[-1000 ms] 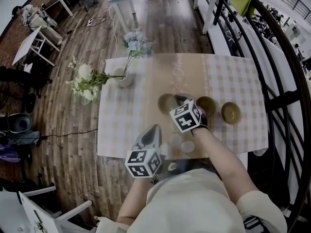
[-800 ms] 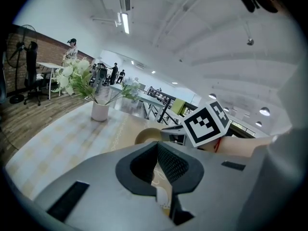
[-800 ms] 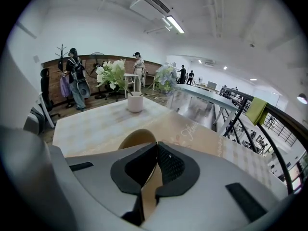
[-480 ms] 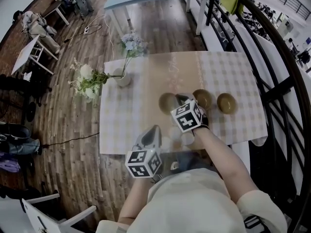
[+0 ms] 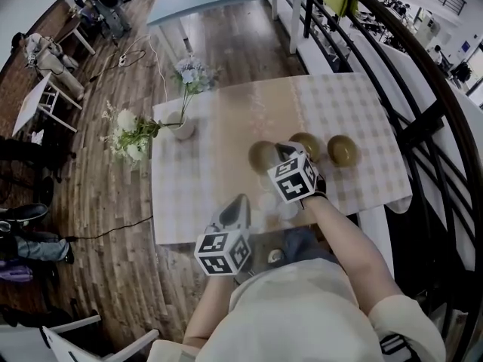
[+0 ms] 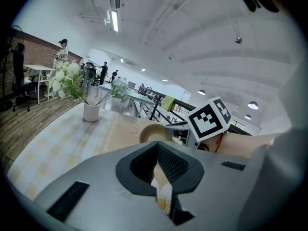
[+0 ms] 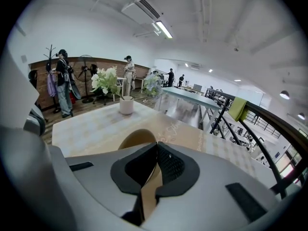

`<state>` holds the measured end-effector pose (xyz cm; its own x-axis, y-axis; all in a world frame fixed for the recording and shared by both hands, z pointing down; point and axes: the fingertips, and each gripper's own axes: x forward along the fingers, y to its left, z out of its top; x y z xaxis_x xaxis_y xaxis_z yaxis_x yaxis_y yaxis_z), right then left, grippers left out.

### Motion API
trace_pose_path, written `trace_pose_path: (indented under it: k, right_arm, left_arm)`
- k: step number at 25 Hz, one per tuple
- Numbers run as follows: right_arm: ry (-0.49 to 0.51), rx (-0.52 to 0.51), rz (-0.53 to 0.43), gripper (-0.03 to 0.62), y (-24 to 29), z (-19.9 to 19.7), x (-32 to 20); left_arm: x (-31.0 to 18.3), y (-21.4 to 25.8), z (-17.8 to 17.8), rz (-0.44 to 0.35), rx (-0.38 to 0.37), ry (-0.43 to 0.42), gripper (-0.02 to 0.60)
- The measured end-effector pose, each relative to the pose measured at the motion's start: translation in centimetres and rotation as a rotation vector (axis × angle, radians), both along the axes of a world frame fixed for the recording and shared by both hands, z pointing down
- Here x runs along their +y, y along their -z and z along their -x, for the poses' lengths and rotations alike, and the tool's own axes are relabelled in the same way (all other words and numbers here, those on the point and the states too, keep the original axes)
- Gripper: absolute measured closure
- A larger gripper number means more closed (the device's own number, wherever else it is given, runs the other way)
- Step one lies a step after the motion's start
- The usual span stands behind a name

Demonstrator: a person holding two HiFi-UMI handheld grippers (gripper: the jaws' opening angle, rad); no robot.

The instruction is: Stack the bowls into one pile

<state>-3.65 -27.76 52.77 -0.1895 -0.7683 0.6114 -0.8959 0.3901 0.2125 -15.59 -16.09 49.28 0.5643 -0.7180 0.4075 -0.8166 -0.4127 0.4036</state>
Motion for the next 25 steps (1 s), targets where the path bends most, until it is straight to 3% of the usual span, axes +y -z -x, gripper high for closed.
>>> trace_pose_path:
  k: [11,25]
  right_arm:
    - [-0.054,0.006,-0.011,0.589,1.3,-5.5,-0.8]
    - [-0.013,0.003,0.042,0.589,0.0,-10.7,-2.4]
  left_arm:
    - [-2.0,0.6,-4.2,-0.009,-0.003,-0.050,0.578]
    - [-4.1,0.8,-9.8,0.010,-0.015,-0.008,0.578]
